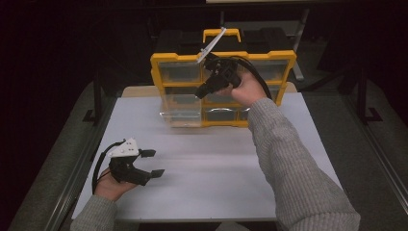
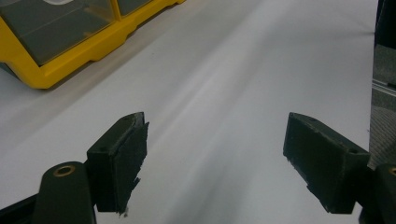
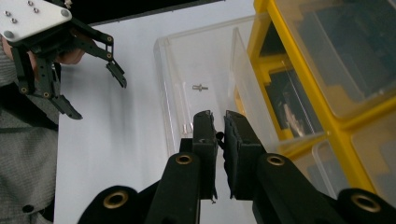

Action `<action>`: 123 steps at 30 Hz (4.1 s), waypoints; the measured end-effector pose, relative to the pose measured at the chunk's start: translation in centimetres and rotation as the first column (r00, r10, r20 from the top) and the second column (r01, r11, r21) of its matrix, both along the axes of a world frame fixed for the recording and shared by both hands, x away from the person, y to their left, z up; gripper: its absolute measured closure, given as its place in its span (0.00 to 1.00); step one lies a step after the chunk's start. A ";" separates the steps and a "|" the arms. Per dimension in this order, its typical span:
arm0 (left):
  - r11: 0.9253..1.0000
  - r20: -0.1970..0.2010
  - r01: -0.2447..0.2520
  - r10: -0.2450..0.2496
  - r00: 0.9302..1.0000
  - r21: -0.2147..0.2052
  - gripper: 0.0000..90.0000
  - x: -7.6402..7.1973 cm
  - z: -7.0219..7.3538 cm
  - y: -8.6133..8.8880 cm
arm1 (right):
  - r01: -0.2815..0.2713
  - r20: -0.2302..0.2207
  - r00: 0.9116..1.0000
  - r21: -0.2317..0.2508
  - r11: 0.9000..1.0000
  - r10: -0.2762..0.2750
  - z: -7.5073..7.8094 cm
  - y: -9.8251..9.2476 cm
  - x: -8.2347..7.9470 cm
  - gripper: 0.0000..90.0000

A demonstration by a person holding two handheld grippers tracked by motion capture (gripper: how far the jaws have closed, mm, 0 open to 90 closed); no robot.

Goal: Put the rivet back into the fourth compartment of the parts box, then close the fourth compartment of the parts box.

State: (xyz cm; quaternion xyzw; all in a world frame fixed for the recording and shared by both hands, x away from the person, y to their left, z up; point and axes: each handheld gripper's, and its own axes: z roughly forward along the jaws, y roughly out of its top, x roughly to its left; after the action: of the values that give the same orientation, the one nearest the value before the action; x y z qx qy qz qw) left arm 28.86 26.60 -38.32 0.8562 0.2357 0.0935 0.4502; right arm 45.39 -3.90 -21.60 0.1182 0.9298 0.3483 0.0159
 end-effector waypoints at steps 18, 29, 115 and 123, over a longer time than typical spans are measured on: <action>1.000 -0.003 -0.005 0.005 1.000 -0.008 0.24 0.0 0.0 0.1 | -0.028 -0.002 1.000 0.009 1.000 0.029 -0.2 2.5 0.6 0.91; 1.000 -0.017 0.002 -0.002 1.000 -0.011 0.24 0.0 0.0 0.1 | -0.035 -0.008 0.999 0.011 0.999 0.035 -0.4 3.6 0.8 0.91; 1.000 -0.026 -0.008 0.008 1.000 -0.012 0.22 0.1 -0.3 0.5 | -0.049 -0.045 0.998 0.061 0.997 0.051 -2.2 3.6 -1.0 0.72; 1.000 -0.026 -0.012 0.011 1.000 -0.015 0.22 0.0 -0.3 0.5 | -0.053 -0.052 0.997 0.075 0.996 0.057 -2.5 3.1 -1.4 0.76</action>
State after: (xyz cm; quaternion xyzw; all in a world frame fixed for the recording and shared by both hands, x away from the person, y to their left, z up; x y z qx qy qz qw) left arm 28.88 27.10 -38.59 0.8526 0.2471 0.0833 0.4530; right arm 43.96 -0.76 -24.10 0.1024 0.9193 0.3792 -0.0234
